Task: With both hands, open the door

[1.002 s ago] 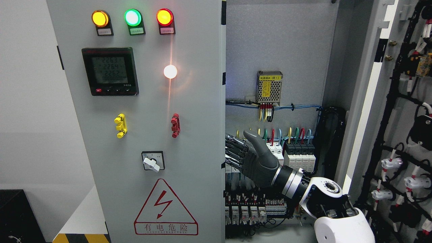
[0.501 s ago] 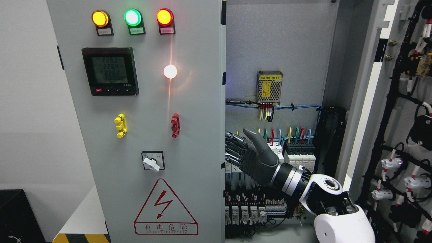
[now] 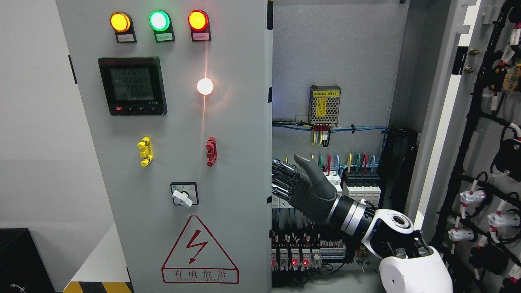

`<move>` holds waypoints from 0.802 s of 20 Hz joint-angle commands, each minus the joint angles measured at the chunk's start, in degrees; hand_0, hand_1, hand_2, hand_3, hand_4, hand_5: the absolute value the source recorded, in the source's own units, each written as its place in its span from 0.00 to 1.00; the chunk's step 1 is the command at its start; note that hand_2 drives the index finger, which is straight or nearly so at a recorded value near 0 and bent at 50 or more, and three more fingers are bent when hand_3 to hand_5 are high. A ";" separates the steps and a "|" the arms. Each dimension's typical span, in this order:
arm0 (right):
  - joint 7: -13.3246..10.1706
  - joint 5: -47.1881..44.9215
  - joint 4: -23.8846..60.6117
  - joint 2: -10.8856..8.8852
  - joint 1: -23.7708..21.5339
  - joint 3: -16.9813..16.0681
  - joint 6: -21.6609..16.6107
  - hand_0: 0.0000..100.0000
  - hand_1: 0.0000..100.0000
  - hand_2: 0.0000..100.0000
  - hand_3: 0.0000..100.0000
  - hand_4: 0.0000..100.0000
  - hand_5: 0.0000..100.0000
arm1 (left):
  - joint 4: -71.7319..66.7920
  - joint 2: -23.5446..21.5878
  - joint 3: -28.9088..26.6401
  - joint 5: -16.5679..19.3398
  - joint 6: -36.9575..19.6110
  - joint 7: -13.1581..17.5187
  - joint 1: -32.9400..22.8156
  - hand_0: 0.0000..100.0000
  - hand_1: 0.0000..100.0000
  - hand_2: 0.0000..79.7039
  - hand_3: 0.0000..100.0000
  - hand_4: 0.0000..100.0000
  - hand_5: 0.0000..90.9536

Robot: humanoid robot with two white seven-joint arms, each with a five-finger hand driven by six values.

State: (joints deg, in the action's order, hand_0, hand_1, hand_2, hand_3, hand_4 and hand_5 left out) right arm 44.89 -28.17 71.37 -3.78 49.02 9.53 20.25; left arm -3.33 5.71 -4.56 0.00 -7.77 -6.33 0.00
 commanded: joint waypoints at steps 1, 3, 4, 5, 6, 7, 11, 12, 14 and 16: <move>0.02 -0.05 -0.09 0.01 0.02 1.28 -0.04 0.19 0.00 0.00 0.00 0.00 0.00 | -0.01 0.00 -0.01 1.40 0.04 0.00 -1.67 0.00 0.00 0.00 0.00 0.00 0.00; 0.89 -0.05 -0.09 0.01 0.02 1.28 -0.04 0.19 0.00 0.00 0.00 0.00 0.00 | -0.01 0.00 -0.01 1.40 0.04 0.00 -1.67 0.00 0.00 0.00 0.00 0.00 0.00; 1.59 -0.05 -0.09 0.01 0.02 1.19 -0.04 0.19 0.00 0.00 0.00 0.00 0.00 | -0.01 0.00 -0.01 1.40 0.04 0.00 -1.67 0.00 0.00 0.00 0.00 0.00 0.00; 1.86 0.04 -0.09 0.01 0.02 1.19 -0.04 0.19 0.00 0.00 0.00 0.00 0.00 | -0.01 0.00 -0.01 1.40 0.04 0.00 -1.58 0.00 0.00 0.00 0.00 0.00 0.00; 1.86 0.04 -0.09 0.01 0.02 1.19 -0.04 0.19 0.00 0.00 0.00 0.00 0.00 | -0.01 0.00 -0.01 1.40 0.04 0.00 -1.58 0.00 0.00 0.00 0.00 0.00 0.00; 1.86 0.04 -0.09 0.01 0.02 1.19 -0.04 0.19 0.00 0.00 0.00 0.00 0.00 | -0.01 0.00 -0.01 1.40 0.04 0.00 -1.58 0.00 0.00 0.00 0.00 0.00 0.00; 1.95 0.04 -0.09 0.01 0.02 1.19 -0.04 0.19 0.00 0.00 0.00 0.00 0.00 | -0.01 0.00 -0.01 1.40 0.04 0.00 -1.58 0.00 0.00 0.00 0.00 0.00 0.00; 1.95 -0.05 0.00 0.01 0.02 1.19 -0.04 0.19 0.00 0.00 0.00 0.00 0.00 | -0.01 0.00 0.08 1.40 0.04 0.00 -1.67 0.00 0.00 0.00 0.00 0.00 0.00; 1.95 0.04 0.00 0.01 0.02 1.19 -0.04 0.19 0.00 0.00 0.00 0.00 0.00 | -0.01 0.00 0.08 1.40 0.04 0.00 -1.67 0.00 0.00 0.00 0.00 0.00 0.00; 1.95 0.04 -0.09 0.01 0.02 1.19 -0.04 0.19 0.00 0.00 0.00 0.00 0.00 | -0.01 0.00 0.08 1.40 0.04 0.00 -1.67 0.00 0.00 0.00 0.00 0.00 0.00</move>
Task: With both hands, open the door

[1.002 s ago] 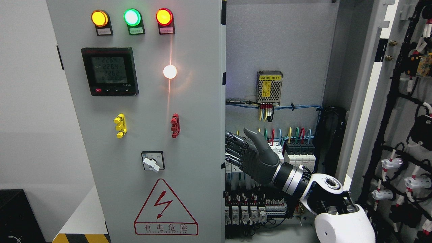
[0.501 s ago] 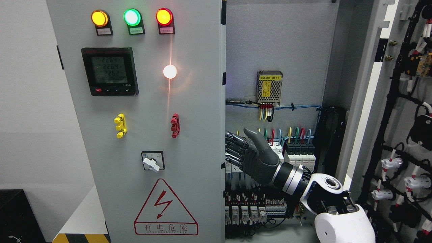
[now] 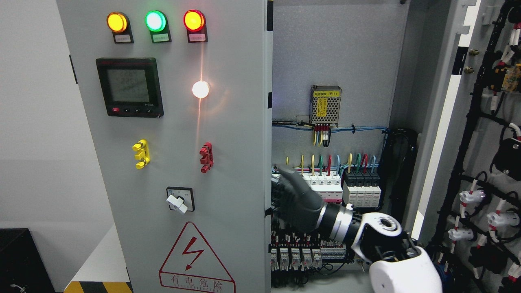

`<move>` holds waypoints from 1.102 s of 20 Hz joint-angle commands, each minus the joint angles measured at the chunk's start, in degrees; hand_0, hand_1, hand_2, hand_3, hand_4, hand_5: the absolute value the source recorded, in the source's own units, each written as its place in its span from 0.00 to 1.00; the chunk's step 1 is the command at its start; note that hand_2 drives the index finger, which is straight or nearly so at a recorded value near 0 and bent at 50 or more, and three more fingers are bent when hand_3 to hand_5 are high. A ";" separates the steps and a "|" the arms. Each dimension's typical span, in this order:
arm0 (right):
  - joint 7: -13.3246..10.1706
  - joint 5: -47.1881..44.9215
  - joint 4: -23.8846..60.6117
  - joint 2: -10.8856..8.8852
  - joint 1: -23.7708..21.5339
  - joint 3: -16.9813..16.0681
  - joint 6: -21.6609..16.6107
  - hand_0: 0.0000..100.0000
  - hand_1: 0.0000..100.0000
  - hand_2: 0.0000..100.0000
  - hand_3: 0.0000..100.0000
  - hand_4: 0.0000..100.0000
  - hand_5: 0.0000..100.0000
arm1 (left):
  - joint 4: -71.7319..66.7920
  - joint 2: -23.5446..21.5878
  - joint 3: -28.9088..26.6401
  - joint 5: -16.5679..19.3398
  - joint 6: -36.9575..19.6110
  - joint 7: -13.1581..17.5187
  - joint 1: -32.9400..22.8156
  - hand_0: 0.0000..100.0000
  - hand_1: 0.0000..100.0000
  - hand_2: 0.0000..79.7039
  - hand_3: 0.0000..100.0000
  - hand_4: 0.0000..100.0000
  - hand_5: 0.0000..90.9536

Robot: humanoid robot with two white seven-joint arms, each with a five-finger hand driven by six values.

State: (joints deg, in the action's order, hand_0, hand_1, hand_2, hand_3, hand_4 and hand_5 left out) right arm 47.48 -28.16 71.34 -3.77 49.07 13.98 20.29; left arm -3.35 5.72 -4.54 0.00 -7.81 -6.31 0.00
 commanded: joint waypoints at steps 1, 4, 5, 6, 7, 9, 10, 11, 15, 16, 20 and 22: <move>-0.64 0.03 -0.06 -0.01 -0.12 -3.26 -0.08 0.19 0.00 0.00 0.00 0.00 0.00 | 0.01 -0.01 -0.03 1.41 0.07 -0.02 -1.67 0.00 0.00 0.00 0.00 0.00 0.00; -0.55 -0.05 0.03 -0.10 -0.30 -3.26 -0.08 0.19 0.00 0.00 0.00 0.00 0.00 | 0.10 -0.01 -0.03 1.41 0.07 -0.02 -1.58 0.00 0.00 0.00 0.00 0.00 0.00; -0.55 -0.05 0.03 -0.10 -0.38 -3.26 -0.08 0.19 0.00 0.00 0.00 0.00 0.00 | 0.01 -0.01 0.06 1.41 0.07 -0.02 -1.67 0.00 0.00 0.00 0.00 0.00 0.00; -0.55 -0.05 0.20 -0.01 -0.38 -3.26 -0.16 0.19 0.00 0.00 0.00 0.00 0.00 | 0.10 -0.01 0.06 1.41 0.07 -0.02 -1.67 0.00 0.00 0.00 0.00 0.00 0.00; -0.55 -0.05 0.29 -0.10 -0.56 -3.26 -0.17 0.19 0.00 0.00 0.00 0.00 0.00 | 0.01 -0.01 -0.03 1.41 0.07 -0.02 -1.58 0.00 0.00 0.00 0.00 0.00 0.00; -0.55 -0.05 0.55 -0.10 -0.73 -3.17 -0.25 0.19 0.00 0.00 0.00 0.00 0.00 | 0.01 -0.01 0.06 1.41 0.07 -0.02 -1.58 0.00 0.00 0.00 0.00 0.00 0.00; -0.55 -0.05 0.90 -0.10 -0.91 -3.17 -0.34 0.19 0.00 0.00 0.00 0.00 0.00 | 0.01 -0.01 -0.03 1.41 0.07 -0.02 -1.67 0.00 0.00 0.00 0.00 0.00 0.00; -0.55 -0.05 1.25 -0.10 -1.43 -3.17 -0.52 0.19 0.00 0.00 0.00 0.00 0.00 | 0.01 -0.01 0.06 1.41 0.07 -0.02 -1.67 0.00 0.00 0.00 0.00 0.00 0.00; -0.64 0.03 1.52 -0.10 -1.96 -2.91 -0.60 0.19 0.00 0.00 0.00 0.00 0.00 | 0.01 -0.01 -0.03 1.41 -0.01 -0.02 -1.67 0.00 0.00 0.00 0.00 0.00 0.00; -0.72 0.03 1.52 -0.10 -2.05 -2.99 -0.69 0.19 0.00 0.00 0.00 0.00 0.00 | 0.01 -0.01 0.06 1.41 0.07 -0.02 -1.67 0.00 0.00 0.00 0.00 0.00 0.00; -0.72 0.03 1.52 -0.19 -2.23 -3.00 -0.69 0.19 0.00 0.00 0.00 0.00 0.00 | 0.01 -0.01 -0.03 1.41 0.07 -0.02 -1.67 0.00 0.00 0.00 0.00 0.00 0.00; -0.72 0.03 1.61 -0.71 -2.32 -2.91 -0.69 0.19 0.00 0.00 0.00 0.00 0.00 | 0.01 -0.01 0.06 1.41 0.07 -0.02 -1.67 0.00 0.00 0.00 0.00 0.00 0.00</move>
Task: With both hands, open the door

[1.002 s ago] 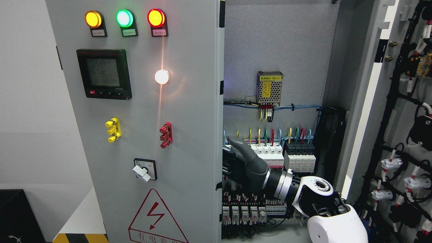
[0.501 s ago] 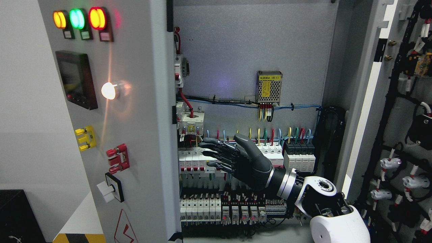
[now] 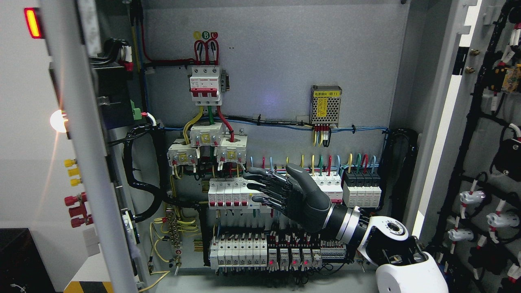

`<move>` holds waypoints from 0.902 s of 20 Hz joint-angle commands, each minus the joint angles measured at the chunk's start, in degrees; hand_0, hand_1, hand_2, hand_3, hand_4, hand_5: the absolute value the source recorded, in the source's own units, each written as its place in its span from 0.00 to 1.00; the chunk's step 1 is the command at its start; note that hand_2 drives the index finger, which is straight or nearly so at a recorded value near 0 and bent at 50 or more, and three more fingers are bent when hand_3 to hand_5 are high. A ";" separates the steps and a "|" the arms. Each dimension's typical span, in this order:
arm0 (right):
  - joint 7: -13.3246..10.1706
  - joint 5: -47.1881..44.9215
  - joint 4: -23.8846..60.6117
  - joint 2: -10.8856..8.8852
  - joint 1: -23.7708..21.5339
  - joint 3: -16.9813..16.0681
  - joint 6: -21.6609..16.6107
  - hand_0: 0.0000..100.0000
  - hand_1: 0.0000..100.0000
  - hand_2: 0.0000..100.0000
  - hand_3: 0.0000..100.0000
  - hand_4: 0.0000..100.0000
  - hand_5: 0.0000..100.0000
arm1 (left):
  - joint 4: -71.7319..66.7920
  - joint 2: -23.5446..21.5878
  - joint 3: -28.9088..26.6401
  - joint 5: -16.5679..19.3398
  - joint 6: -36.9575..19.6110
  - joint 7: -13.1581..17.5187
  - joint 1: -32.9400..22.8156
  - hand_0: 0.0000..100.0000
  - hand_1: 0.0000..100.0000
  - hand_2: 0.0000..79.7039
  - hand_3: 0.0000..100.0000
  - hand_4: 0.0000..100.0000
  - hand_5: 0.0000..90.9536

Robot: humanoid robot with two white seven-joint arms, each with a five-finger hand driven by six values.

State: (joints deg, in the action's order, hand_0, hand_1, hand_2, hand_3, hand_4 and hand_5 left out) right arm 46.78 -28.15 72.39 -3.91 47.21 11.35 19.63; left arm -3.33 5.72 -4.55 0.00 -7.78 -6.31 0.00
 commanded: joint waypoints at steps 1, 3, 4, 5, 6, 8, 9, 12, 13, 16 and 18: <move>-0.03 0.02 0.56 -0.74 -0.45 -0.10 -0.03 0.19 0.00 0.00 0.00 0.00 0.00 | -0.01 0.00 -0.02 1.41 0.04 -0.02 -1.67 0.00 0.00 0.00 0.00 0.00 0.00; -0.03 0.02 0.56 -0.92 -0.80 0.08 -0.03 0.19 0.00 0.00 0.00 0.00 0.00 | -0.01 0.00 -0.02 1.41 0.04 -0.02 -1.58 0.00 0.00 0.00 0.00 0.00 0.00; -0.03 0.11 0.65 -0.92 -1.24 0.08 -0.03 0.19 0.00 0.00 0.00 0.00 0.00 | -0.01 0.00 -0.02 1.41 0.04 -0.02 -1.67 0.00 0.00 0.00 0.00 0.00 0.00; -0.03 0.11 1.43 -0.92 -1.68 0.08 -0.03 0.19 0.00 0.00 0.00 0.00 0.00 | -0.01 0.00 -0.02 1.41 0.04 -0.02 -1.58 0.00 0.00 0.00 0.00 0.00 0.00; -0.03 0.11 2.57 -1.01 -2.64 0.17 -0.03 0.19 0.00 0.00 0.00 0.00 0.00 | -0.01 0.00 -0.02 1.41 0.04 -0.02 -1.67 0.00 0.00 0.00 0.00 0.00 0.00; -0.03 0.11 3.98 -1.53 -3.61 0.17 -0.03 0.19 0.00 0.00 0.00 0.00 0.00 | -0.01 0.00 0.06 1.41 0.04 -0.02 -1.58 0.00 0.00 0.00 0.00 0.00 0.00; -0.03 0.11 4.34 -1.54 -3.88 0.25 -0.03 0.19 0.00 0.00 0.00 0.00 0.00 | -0.01 0.00 -0.02 1.41 0.04 -0.02 -1.67 0.00 0.00 0.00 0.00 0.00 0.00; -0.03 0.11 6.70 -1.62 -5.10 1.66 -0.03 0.19 0.00 0.00 0.00 0.00 0.00 | -0.01 0.00 0.06 1.41 0.04 -0.02 -1.67 0.00 0.00 0.00 0.00 0.00 0.00; -0.03 0.11 8.28 -1.71 -6.16 2.18 -0.03 0.19 0.00 0.00 0.00 0.00 0.00 | -0.01 0.00 0.06 1.41 0.04 -0.02 -1.58 0.00 0.00 0.00 0.00 0.00 0.00; -0.03 0.11 12.33 -1.80 -9.49 2.80 -0.03 0.19 0.00 0.00 0.00 0.00 0.00 | -0.01 0.00 -0.02 1.41 0.04 -0.02 -1.67 0.00 0.00 0.00 0.00 0.00 0.00; -0.03 0.11 13.65 -1.71 -11.25 3.15 -0.03 0.19 0.00 0.00 0.00 0.00 0.00 | 0.08 -0.18 0.06 1.49 -0.05 0.07 -1.67 0.00 0.00 0.00 0.00 0.00 0.00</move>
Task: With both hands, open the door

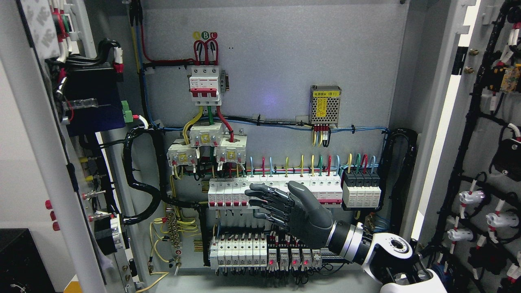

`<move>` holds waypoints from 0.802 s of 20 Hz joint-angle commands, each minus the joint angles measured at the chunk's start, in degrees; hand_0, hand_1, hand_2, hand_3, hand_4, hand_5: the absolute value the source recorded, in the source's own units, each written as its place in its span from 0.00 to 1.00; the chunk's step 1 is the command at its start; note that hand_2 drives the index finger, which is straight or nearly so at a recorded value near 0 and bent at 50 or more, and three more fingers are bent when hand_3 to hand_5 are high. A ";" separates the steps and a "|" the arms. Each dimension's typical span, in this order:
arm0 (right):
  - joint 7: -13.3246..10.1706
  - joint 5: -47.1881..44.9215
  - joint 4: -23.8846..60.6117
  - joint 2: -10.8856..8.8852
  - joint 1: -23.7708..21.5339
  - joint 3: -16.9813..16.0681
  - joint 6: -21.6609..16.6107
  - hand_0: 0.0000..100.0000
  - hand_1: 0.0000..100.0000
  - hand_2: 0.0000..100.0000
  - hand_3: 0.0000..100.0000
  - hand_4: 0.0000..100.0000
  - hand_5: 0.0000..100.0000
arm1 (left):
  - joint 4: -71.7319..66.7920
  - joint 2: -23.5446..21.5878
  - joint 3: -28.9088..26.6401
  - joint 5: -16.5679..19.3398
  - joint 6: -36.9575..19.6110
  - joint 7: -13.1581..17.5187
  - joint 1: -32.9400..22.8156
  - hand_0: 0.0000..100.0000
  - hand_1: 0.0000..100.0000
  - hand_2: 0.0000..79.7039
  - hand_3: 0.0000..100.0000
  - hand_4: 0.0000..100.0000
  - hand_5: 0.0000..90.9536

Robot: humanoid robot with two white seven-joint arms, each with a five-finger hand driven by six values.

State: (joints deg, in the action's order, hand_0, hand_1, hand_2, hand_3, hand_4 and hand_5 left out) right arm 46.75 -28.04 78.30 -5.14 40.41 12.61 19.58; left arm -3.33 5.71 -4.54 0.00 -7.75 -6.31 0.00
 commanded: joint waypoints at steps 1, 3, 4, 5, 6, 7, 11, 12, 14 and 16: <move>0.01 0.00 8.61 -0.57 -5.68 2.50 -0.06 0.19 0.00 0.00 0.00 0.00 0.00 | 0.60 -0.18 0.14 1.40 -0.16 0.06 -1.84 0.00 0.00 0.00 0.00 0.00 0.00; 0.01 0.00 10.55 -1.09 -8.49 2.95 -0.07 0.19 0.00 0.00 0.00 0.00 0.00 | 5.33 -0.35 -0.03 1.40 -0.60 0.06 -2.63 0.00 0.00 0.00 0.00 0.00 0.00; 0.01 0.00 11.86 -1.44 -9.90 2.95 -0.07 0.19 0.00 0.00 0.00 0.00 0.00 | 8.05 -0.44 0.14 1.40 -0.60 0.06 -3.77 0.00 0.00 0.00 0.00 0.00 0.00; 0.01 0.00 13.09 -1.53 -11.13 3.03 -0.07 0.19 0.00 0.00 0.00 0.00 0.00 | 10.60 -0.61 0.58 1.40 -0.60 0.06 -5.17 0.00 0.00 0.00 0.00 0.00 0.00; 0.01 0.00 14.06 -1.54 -12.27 3.38 -0.07 0.19 0.00 0.00 0.00 0.00 0.00 | 13.07 -0.79 1.54 1.40 -0.60 0.06 -6.06 0.00 0.00 0.00 0.00 0.00 0.00; 0.01 0.00 14.77 -1.62 -13.07 4.34 -0.15 0.19 0.00 0.00 0.00 0.00 0.00 | 15.18 -0.97 3.03 1.40 -0.60 0.06 -7.11 0.00 0.00 0.00 0.00 0.00 0.00; 0.01 0.00 18.89 -4.25 -16.14 7.86 -0.24 0.19 0.00 0.00 0.00 0.00 0.00 | 19.41 -1.49 9.01 1.40 -0.60 0.06 -8.96 0.00 0.00 0.00 0.00 0.00 0.00; 0.01 0.09 19.78 -4.35 -16.94 8.30 -0.24 0.19 0.00 0.00 0.00 0.00 0.00 | 20.46 -1.76 10.41 1.32 -0.69 0.06 -10.10 0.00 0.00 0.00 0.00 0.00 0.00; -0.08 0.18 20.31 -4.26 -17.56 9.01 -0.24 0.19 0.00 0.00 0.00 0.00 0.00 | 25.37 -2.46 12.52 1.32 -0.69 0.06 -12.56 0.00 0.00 0.00 0.00 0.00 0.00; -0.17 0.18 20.40 -4.17 -17.65 10.50 -0.15 0.19 0.00 0.00 0.00 0.00 0.00 | 30.55 -3.60 14.72 1.32 -0.69 0.06 -15.63 0.00 0.00 0.00 0.00 0.00 0.00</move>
State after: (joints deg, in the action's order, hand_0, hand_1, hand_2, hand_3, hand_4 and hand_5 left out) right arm 46.72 -27.95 91.33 -7.55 25.59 17.86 19.34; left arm 10.80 4.45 1.37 0.00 -8.44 -6.26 -9.98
